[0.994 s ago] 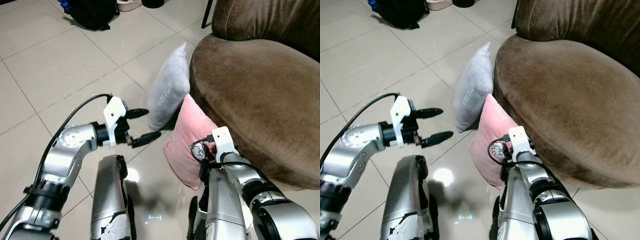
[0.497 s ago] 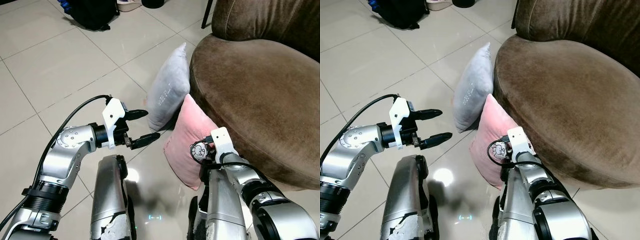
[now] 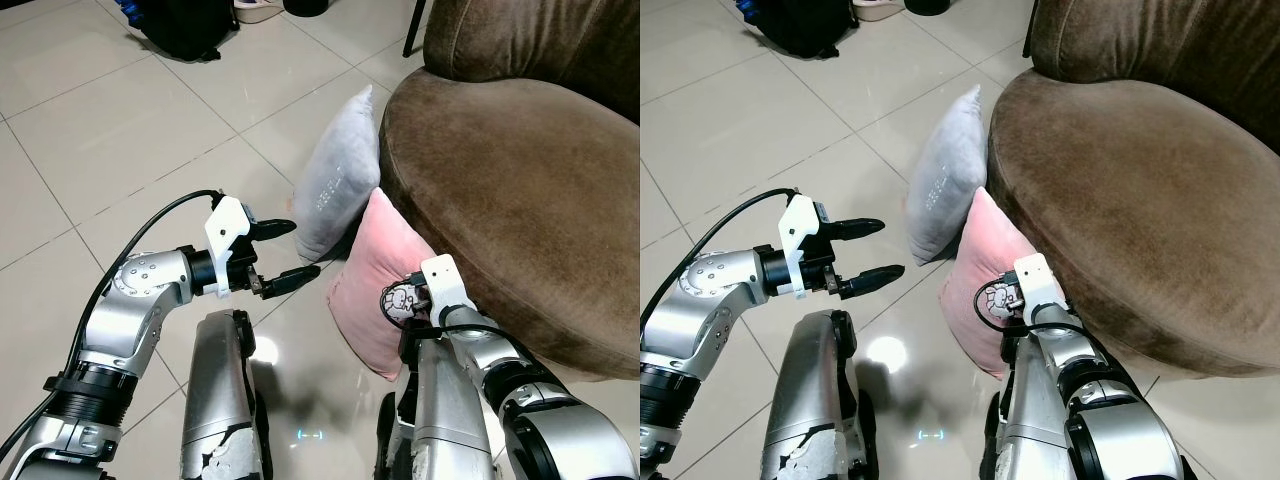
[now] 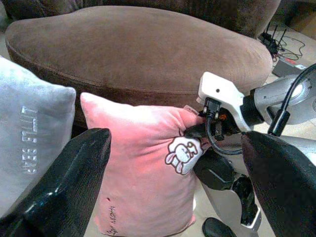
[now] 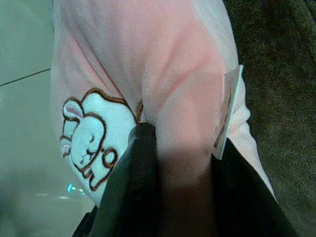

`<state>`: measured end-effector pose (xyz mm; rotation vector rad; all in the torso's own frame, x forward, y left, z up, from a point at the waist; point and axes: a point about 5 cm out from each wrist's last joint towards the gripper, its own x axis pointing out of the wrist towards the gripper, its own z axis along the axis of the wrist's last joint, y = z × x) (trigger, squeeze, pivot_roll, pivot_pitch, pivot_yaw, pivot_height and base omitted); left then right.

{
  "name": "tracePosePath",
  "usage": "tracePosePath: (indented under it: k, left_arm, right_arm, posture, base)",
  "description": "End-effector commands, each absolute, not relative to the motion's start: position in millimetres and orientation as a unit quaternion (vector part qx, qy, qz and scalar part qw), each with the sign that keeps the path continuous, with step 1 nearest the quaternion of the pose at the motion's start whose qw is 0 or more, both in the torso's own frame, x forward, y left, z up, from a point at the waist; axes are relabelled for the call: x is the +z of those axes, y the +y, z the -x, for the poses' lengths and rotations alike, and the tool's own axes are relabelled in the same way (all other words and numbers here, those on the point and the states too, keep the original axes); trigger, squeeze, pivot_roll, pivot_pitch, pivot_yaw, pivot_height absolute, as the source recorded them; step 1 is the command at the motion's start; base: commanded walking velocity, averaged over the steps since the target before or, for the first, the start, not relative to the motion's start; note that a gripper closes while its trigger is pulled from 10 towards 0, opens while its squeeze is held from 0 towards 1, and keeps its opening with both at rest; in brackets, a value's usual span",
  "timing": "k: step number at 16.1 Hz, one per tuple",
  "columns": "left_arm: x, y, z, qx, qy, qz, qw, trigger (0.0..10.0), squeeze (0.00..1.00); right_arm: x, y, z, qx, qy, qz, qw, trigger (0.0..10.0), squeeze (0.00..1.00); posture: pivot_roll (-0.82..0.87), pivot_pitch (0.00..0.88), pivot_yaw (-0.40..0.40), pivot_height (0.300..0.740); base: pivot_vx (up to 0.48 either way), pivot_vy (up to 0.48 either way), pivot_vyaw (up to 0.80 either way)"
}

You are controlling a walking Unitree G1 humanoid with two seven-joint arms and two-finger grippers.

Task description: Move the pillow to the sofa from floor

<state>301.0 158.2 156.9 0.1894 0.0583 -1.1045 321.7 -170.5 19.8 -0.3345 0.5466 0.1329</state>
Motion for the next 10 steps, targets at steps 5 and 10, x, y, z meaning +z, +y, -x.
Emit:
tracePosePath:
  k: [5,10]
  left_arm:
    - [222,94,-266,-0.523,-0.009,-0.099,0.846,10.0,0.00]
    - [235,86,-259,-0.458,-0.009,-0.086,0.885,10.0,0.00]
  right_arm:
    - [2,-163,-307,0.096,0.301,0.142,0.938,0.0,0.00]
    - [9,-157,-311,0.116,0.271,0.112,0.949,0.0,0.00]
  posture:
    - [0.24,0.217,-0.037,0.490]
    - [0.21,0.179,-0.038,0.490]
  base:
    - [0.000,0.000,0.00]
    - [0.000,0.000,0.00]
